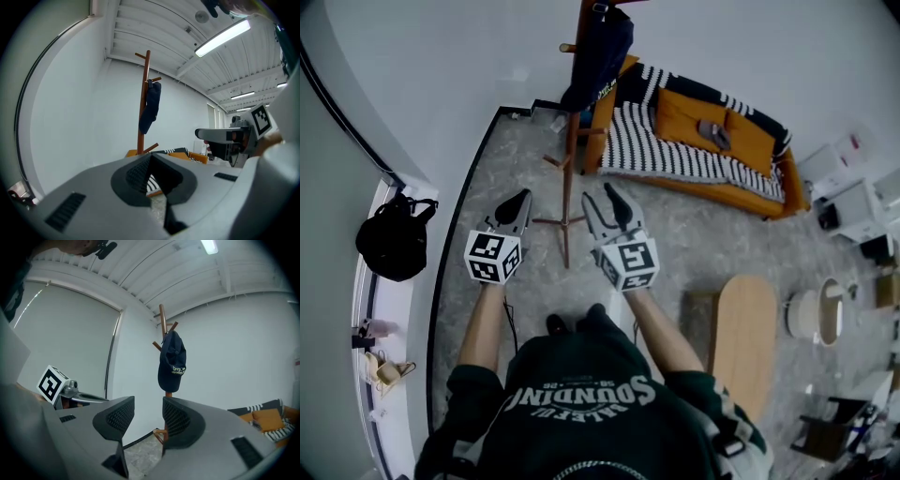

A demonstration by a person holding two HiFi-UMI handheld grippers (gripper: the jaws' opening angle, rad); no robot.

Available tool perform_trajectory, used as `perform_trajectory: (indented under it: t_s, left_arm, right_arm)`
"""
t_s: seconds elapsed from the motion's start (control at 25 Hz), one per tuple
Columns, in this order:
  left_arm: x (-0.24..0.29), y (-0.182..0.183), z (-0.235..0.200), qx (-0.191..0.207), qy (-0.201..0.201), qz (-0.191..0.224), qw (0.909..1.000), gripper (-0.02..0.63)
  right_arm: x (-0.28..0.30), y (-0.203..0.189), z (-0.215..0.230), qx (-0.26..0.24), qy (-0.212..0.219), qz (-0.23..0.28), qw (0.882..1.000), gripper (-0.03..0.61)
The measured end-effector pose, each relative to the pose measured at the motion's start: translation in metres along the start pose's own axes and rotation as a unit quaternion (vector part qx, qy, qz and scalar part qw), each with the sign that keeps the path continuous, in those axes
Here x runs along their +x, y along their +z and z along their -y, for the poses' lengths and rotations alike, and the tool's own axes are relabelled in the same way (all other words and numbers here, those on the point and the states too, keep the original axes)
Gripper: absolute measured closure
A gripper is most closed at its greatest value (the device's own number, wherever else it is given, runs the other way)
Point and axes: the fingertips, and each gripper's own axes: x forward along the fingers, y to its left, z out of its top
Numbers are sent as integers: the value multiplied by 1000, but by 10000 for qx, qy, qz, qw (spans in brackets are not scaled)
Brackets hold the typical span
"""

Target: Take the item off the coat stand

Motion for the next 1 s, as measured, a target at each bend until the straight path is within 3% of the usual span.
perform_trajectory:
  t_s: [0.4, 0.84, 1.0]
  left_arm:
    - [-10, -1, -6, -5, 48, 17, 10000, 612]
    - [-31, -6, -33, -104, 332, 11, 9994, 613]
    - [-32, -10, -38, -158, 367, 8, 9992, 612]
  right_arm:
    - [20, 32, 10, -21, -120, 371, 9992, 391]
    - [82, 88, 34, -203, -267, 563, 9979, 373]
    - [106, 109, 49, -178, -502, 614, 9967, 357]
